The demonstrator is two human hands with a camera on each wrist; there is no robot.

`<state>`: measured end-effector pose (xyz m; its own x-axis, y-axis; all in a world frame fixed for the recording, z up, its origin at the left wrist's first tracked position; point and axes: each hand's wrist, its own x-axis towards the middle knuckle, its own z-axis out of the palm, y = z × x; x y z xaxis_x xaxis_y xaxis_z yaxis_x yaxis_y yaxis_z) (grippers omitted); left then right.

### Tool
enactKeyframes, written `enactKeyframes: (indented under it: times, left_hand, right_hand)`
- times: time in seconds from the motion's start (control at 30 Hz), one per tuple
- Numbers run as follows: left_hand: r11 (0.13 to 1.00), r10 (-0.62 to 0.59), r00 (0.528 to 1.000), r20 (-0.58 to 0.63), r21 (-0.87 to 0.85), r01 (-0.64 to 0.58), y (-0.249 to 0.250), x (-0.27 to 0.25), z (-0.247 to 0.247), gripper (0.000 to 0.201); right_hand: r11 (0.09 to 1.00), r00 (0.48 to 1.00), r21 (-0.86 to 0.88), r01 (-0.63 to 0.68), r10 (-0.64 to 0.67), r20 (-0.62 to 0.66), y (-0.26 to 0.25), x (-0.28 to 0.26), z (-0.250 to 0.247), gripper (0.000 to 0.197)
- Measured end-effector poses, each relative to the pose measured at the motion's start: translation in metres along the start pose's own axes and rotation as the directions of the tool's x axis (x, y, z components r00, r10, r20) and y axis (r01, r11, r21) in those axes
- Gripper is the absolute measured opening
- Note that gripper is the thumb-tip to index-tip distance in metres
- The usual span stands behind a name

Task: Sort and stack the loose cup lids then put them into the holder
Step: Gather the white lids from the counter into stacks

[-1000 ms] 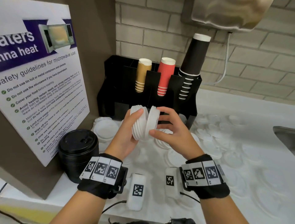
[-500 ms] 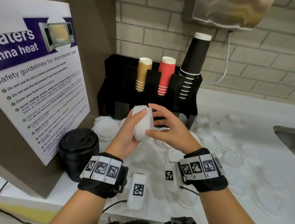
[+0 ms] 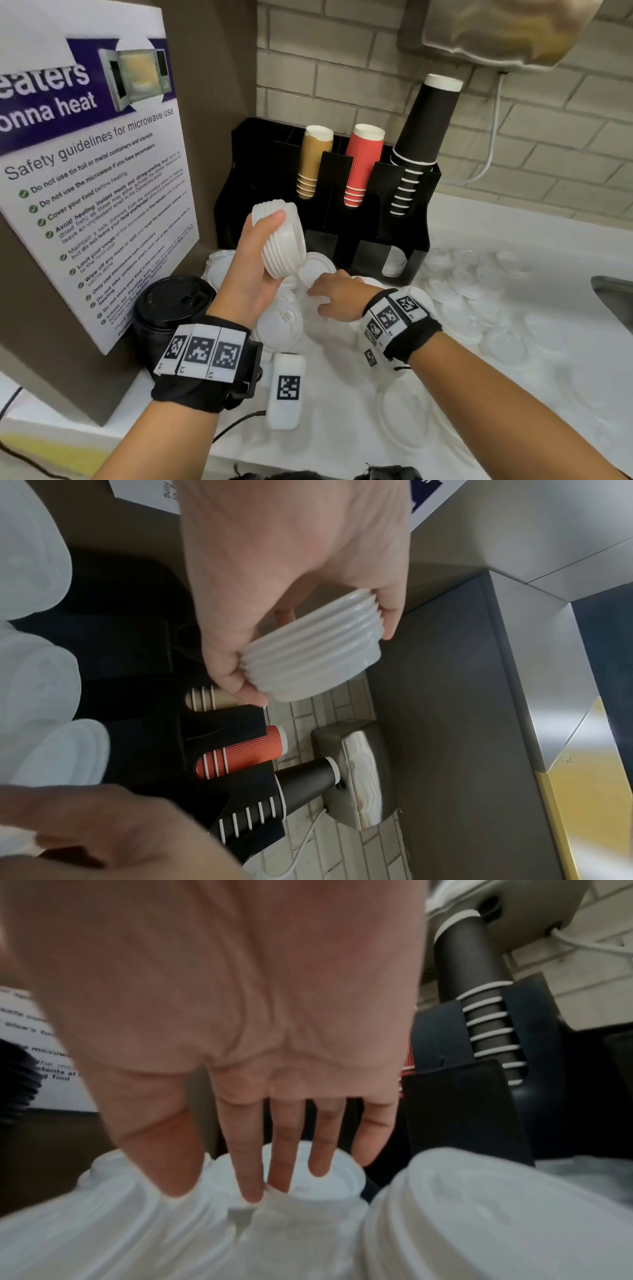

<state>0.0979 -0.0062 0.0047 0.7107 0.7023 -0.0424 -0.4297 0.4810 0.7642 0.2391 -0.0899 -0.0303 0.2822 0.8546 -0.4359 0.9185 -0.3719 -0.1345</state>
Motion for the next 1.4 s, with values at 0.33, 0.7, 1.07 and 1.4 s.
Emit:
enactKeyframes:
  times: [0.33,0.7,1.07,1.4]
  left_hand:
    - [1.000,0.000,1.000,0.003,0.018,0.000,0.002,0.004,0.000,0.073]
    - [0.999,-0.037,0.999,-0.011,-0.020,0.037,-0.007,0.000,0.009,0.069]
    - [0.995,0.057,0.997,-0.055,-0.073,-0.061,0.001,0.003,0.001,0.079]
    - [0.998,-0.044,0.999,0.010,0.036,0.044,-0.010,0.001,0.000,0.071]
  right_hand:
    - [0.985,0.971,-0.091,0.148,-0.127,0.205,0.002,-0.053,-0.016,0.037]
    - [0.970,0.982,-0.157,-0.187,0.181,-0.053,0.013,0.048,0.000,0.080]
    - [0.979,0.976,-0.031,-0.200,0.196,-0.097,0.020,0.048,-0.016,0.069]
    - [0.513,0.952,0.813,0.275,-0.030,-0.303,0.021,-0.019,-0.044,0.056]
